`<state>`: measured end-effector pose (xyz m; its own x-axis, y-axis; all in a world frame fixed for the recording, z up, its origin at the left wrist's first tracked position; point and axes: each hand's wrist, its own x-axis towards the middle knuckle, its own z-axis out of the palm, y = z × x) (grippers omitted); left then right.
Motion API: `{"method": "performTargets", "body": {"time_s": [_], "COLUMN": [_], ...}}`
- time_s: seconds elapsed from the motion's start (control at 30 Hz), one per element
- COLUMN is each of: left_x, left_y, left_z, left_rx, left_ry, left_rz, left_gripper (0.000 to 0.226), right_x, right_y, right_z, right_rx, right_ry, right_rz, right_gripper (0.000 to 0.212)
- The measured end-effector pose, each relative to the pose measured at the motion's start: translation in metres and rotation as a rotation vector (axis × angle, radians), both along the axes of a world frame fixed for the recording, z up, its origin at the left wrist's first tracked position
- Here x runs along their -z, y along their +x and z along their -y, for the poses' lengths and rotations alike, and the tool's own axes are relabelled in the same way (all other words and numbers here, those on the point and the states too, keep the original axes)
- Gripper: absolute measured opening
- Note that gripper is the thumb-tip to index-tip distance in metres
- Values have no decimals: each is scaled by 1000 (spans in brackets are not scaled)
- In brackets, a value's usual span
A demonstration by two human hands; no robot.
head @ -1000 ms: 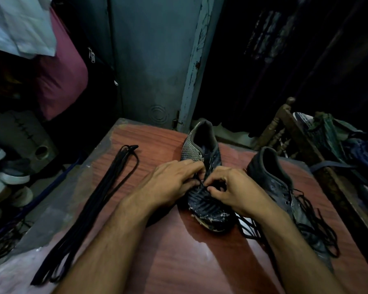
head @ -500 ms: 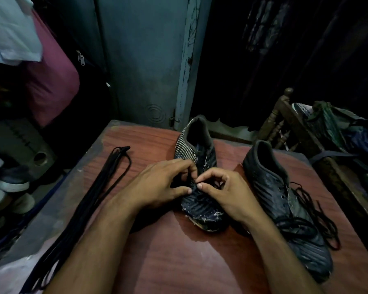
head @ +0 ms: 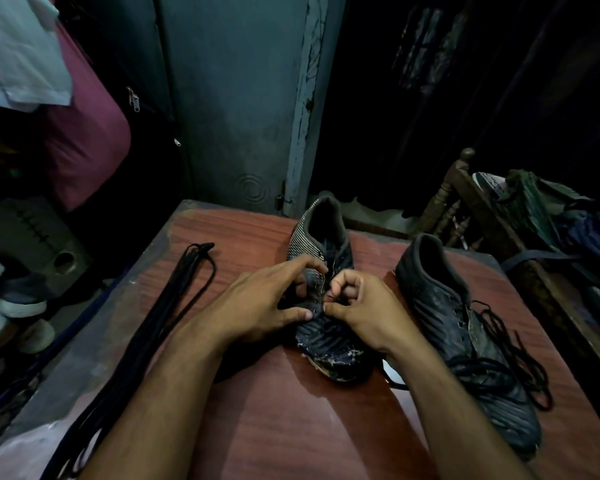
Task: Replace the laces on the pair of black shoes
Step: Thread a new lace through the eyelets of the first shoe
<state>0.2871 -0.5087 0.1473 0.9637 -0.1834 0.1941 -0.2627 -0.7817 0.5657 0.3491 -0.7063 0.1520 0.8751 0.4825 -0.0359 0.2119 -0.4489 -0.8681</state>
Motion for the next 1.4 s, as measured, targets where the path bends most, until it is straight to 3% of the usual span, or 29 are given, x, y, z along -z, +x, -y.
{"method": "performTargets", "body": {"time_s": [0.37,0.57,0.7,0.8,1.1,1.23,1.4], "left_x": [6,9,8,7,0,-2,-3], "left_y": [5,7,8,7,5,5,3], "left_z": [-2,-2,-2,-2,5,12,18], "left_rx": [-55,-64,-70,-78,49,42,13], "left_ry": [-180,-186,-191,-146,192,251,271], "left_rz": [91,128,111,105,8,-27,9], "left_gripper": [54,52,52,50,56,61,46], "right_x": [-13,-13,-9,-6,0,0,-3], "right_y": [7,12,11,8,-2,-6,-16], "right_z": [4,-3,-3,0,24,25,29], "right_rx": [-99,-112,-125,-101,8,29,71], "right_ry": [158,-41,-37,-31,145,115,31], "right_rz": [-384,-239,-219,-79,6,49,260], "right_gripper": [35,31,32,21,20,18,24]}}
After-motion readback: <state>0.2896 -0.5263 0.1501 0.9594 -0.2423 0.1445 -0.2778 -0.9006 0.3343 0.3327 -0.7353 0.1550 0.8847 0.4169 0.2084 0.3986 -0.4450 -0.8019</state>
